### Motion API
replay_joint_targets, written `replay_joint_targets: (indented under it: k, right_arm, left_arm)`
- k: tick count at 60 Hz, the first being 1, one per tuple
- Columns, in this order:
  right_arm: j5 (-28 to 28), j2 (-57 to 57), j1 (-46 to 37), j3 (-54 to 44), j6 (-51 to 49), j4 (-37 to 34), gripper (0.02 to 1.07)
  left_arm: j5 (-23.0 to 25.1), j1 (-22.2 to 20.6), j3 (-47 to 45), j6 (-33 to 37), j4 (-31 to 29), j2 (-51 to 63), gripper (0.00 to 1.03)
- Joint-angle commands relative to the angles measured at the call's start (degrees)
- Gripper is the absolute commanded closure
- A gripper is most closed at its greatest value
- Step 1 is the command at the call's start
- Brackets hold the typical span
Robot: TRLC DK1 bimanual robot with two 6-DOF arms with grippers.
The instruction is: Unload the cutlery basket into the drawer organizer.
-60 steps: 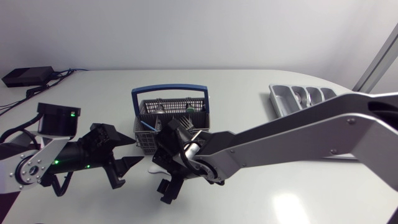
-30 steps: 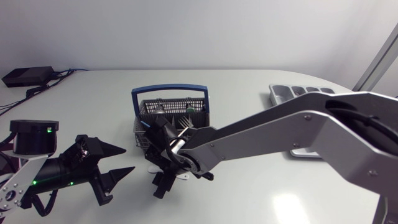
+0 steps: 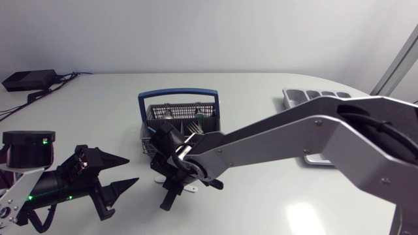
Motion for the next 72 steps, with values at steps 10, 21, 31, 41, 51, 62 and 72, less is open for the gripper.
replay_joint_targets:
  k: [10,21,31,41,51,62,72]
  right_arm:
    - [-2.6,-3.1,0.7,-4.6,-1.8,-3.6,0.98]
    - [-5.9,-13.7,-0.2,-12.0,-4.5,-6.0,0.98]
    - [-7.5,-25.1,-4.9,-20.1,-7.5,-8.9,0.98]
    - [-7.7,-37.3,-14.7,-27.0,-12.8,-14.4,0.98]
    - [-9.8,-45.1,-31.1,-31.6,-25.0,-19.6,0.98]
    - [-13.8,-46.2,-51.4,-30.6,-41.1,-24.6,0.98]
    - [-15.8,-39.8,-67.5,-25.6,-54.5,-26.4,1.0]
  left_arm:
    - [0.7,0.4,-1.6,0.2,-2.3,-2.8,0.34]
    - [0.7,0.2,-1.4,0.2,-3.0,-3.6,0.34]
    - [0.7,-0.4,-1.2,0.1,-3.0,-3.6,0.34]
    - [0.7,-1.0,-1.2,0.0,-3.4,-4.2,0.34]
    - [0.6,-1.5,-0.8,-0.5,-3.8,-4.4,0.34]
    - [-0.5,-3.6,-0.3,-1.8,-4.1,-4.9,0.34]
    - [-1.6,-4.9,-0.3,-2.5,-4.1,-5.6,0.34]
